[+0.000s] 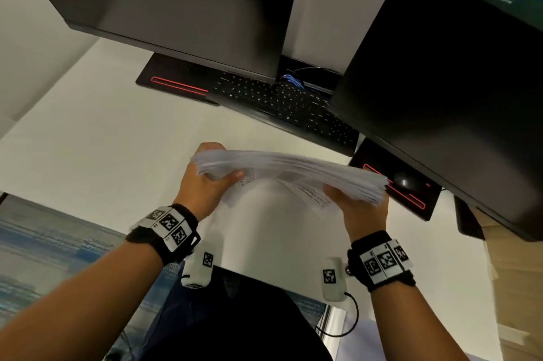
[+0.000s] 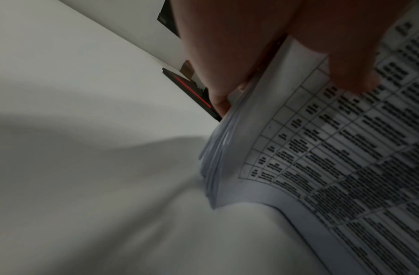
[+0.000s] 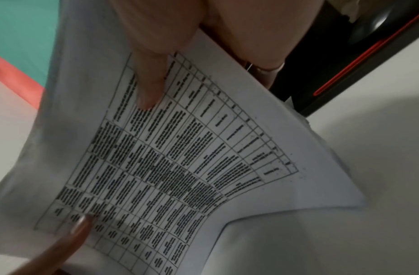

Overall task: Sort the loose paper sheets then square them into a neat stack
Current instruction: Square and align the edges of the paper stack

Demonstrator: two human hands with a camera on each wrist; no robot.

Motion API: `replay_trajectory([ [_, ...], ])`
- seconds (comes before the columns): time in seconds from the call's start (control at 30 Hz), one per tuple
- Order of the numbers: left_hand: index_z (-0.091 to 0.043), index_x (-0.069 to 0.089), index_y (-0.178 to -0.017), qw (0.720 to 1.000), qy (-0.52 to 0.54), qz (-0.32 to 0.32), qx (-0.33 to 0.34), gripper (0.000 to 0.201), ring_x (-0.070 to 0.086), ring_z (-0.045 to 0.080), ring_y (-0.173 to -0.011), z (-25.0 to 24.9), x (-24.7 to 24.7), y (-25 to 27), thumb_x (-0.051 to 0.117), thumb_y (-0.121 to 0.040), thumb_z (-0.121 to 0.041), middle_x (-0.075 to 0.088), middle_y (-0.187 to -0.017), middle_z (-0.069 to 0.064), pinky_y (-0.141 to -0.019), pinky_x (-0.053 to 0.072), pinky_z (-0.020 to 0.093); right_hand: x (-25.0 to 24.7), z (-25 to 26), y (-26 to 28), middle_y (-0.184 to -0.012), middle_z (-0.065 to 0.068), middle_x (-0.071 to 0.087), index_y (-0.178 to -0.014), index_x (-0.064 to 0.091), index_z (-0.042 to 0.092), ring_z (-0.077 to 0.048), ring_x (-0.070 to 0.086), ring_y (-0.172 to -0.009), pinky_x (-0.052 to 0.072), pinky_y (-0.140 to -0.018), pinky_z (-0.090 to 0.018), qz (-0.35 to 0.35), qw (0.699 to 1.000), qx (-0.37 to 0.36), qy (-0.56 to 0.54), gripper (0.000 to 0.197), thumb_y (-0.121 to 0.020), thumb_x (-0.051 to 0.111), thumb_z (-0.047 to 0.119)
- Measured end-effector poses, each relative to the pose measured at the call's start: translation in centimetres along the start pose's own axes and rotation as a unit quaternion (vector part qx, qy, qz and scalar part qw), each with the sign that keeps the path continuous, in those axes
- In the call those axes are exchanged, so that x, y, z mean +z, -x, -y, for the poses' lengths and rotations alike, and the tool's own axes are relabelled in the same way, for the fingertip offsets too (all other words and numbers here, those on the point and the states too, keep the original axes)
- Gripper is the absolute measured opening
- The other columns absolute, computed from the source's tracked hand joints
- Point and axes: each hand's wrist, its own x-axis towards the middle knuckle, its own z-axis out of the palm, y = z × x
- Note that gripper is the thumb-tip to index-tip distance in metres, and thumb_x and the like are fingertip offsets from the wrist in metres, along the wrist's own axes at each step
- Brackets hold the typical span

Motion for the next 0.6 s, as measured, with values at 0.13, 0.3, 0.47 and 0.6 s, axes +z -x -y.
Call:
replay_trajectory([
  [0.13,-0.027,0.067,-0.100,0.999,0.004,-0.008,0.031,0.022,0.066,-0.012,-0.085,-0.8,-0.4,-0.2,0.076,-0.085,-0.015,0.069,-0.088,-0.035,-0.071,0.047,0.005,-0.3,0.6,0.2,-0.086,0.017,0.074,-0.090,0.067,0.031,-0.005,0.072,-0.082,0.059,-0.069,-0.023,-0.028,0.998,0.016,-0.047,0.034,-0.071,0.086,0.009],
  [0.3,-0.024,0.064,-0.098,0.997,-0.034,0.002,0.068,0.033,0.060,-0.014,-0.084,-1.0,-1.0,-0.4,0.076,-0.079,-0.048,0.063,-0.094,-0.037,-0.068,0.042,0.002,0.3,1.6,0.9,-0.092,0.013,0.073,-0.099,0.064,0.028,-0.006,0.071,-0.090,0.061,-0.073,-0.023,-0.060,0.994,0.031,-0.082,0.040,-0.072,0.085,0.007],
  [0.47,-0.024,0.056,-0.104,0.990,0.067,-0.062,0.111,0.030,0.060,-0.007,-0.085,-3.5,-0.5,-0.7,0.069,-0.081,-0.038,0.061,-0.099,-0.012,-0.075,0.047,0.010,0.8,2.4,0.5,-0.128,-0.006,0.054,-0.118,0.040,0.034,-0.025,0.060,-0.114,0.059,-0.082,-0.045,-0.116,0.978,-0.123,-0.120,0.058,-0.082,0.074,0.005],
  [0.6,-0.028,0.055,-0.104,0.981,0.074,-0.117,0.134,0.016,0.063,0.019,-0.092,-4.6,0.1,-1.3,0.064,-0.091,-0.028,0.065,-0.102,0.016,-0.086,0.052,0.030,0.3,2.4,0.2,-0.138,-0.001,0.045,-0.104,0.051,0.047,-0.029,0.052,-0.122,0.049,-0.095,-0.033,-0.109,0.968,-0.225,0.031,0.034,-0.089,0.063,0.020],
])
